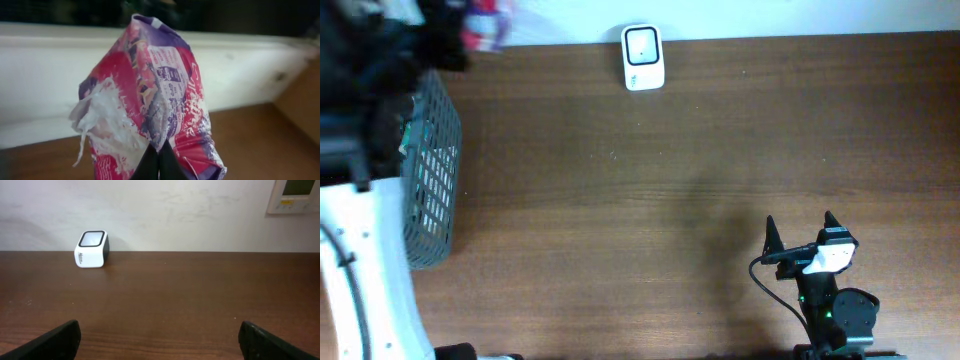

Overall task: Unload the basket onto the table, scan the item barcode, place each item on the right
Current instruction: 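Carry the tissue pack to the scanner and set it on the table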

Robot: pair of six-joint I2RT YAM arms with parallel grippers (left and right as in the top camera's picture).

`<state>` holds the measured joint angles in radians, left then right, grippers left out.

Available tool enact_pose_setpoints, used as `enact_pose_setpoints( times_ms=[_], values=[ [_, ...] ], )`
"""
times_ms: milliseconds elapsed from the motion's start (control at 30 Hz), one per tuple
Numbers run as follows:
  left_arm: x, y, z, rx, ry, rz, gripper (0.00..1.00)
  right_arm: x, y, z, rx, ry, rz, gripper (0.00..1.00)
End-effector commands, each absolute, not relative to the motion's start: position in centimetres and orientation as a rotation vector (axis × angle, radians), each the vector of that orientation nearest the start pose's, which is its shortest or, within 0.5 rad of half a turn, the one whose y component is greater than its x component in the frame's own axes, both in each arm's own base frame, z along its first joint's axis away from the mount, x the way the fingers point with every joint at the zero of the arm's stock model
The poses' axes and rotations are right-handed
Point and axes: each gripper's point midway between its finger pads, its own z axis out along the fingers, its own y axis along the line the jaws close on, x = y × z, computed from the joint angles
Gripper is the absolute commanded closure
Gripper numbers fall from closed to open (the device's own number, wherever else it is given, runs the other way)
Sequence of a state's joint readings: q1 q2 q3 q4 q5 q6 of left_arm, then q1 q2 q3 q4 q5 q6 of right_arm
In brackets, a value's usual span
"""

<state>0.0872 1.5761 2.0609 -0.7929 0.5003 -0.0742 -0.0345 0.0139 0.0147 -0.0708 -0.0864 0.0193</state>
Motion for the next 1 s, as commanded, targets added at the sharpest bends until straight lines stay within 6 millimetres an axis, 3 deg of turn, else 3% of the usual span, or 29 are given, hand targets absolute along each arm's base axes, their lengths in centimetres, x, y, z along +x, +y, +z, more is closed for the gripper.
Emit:
enact_pose_setpoints(
  times_ms=[0,100,200,233,333,400,467,533,600,633,667,733,800,867,900,933,967],
  values=[
    [45.3,-9.2,42.4,0.201,2.015,-0.448,1.0,24.6,0.8,15.7,-0.021,1.643,0.065,0.01],
    [47.3,-11.0,35.8,0.179,2.202,-0.31,1.0,24.6,0.8,15.7,-0.021,1.643,0.065,0.01],
    [48.4,-14.3,29.6,0.244,2.353,-0.308,1.0,24.6,0.8,15.7,-0.021,1.643,0.065,0.01],
    [48.5,-16.1,26.3,0.286,2.435,-0.314,1.0,24.6,0.8,15.7,-0.021,1.643,0.065,0.02],
    [48.4,-18.4,21.0,0.317,2.562,-0.322,1.0,24.6,0.8,15.7,-0.021,1.643,0.065,0.01],
    [47.9,-20.3,16.4,0.317,2.676,-0.325,1.0,24.6,0.8,15.7,-0.021,1.643,0.065,0.01],
    [47.4,-21.4,13.7,0.331,2.741,-0.321,1.0,24.6,0.8,15.7,-0.021,1.643,0.065,0.01],
    [46.6,-22.4,12.0,0.366,2.783,-0.318,0.85,24.6,0.7,15.7,-0.021,1.643,0.065,0.01],
    [46.1,-23.3,11.8,0.394,2.79,-0.32,0.8,24.6,0.7,15.7,-0.021,1.643,0.065,0.01],
    [46.0,-23.6,12.0,0.403,2.783,-0.324,0.71,24.6,0.8,15.7,-0.021,1.643,0.065,0.01],
    [45.9,-23.8,12.1,0.408,2.78,-0.326,0.52,24.6,0.8,15.7,-0.021,1.643,0.065,0.01],
    [45.9,-24.0,13.6,0.413,2.759,-0.344,0.53,24.6,0.8,15.7,-0.021,1.643,0.065,0.01],
    [46.3,-23.7,16.1,0.398,2.718,-0.353,0.51,24.6,0.8,15.7,-0.021,1.643,0.065,0.01],
    [47.2,-22.5,20.7,0.359,2.636,-0.368,0.48,24.6,0.7,15.7,-0.021,1.643,0.065,0.01],
    [47.4,-21.8,22.6,0.339,2.602,-0.372,0.28,24.6,0.8,15.7,-0.021,1.643,0.065,0.01],
    [47.8,-20.4,26.1,0.301,2.535,-0.375,0.01,24.6,0.8,15.7,-0.021,1.643,0.065,0.01],
    [48.1,-19.0,28.5,0.27,2.485,-0.374,0.01,24.6,0.7,15.7,-0.021,1.643,0.065,0.01]
  ],
)
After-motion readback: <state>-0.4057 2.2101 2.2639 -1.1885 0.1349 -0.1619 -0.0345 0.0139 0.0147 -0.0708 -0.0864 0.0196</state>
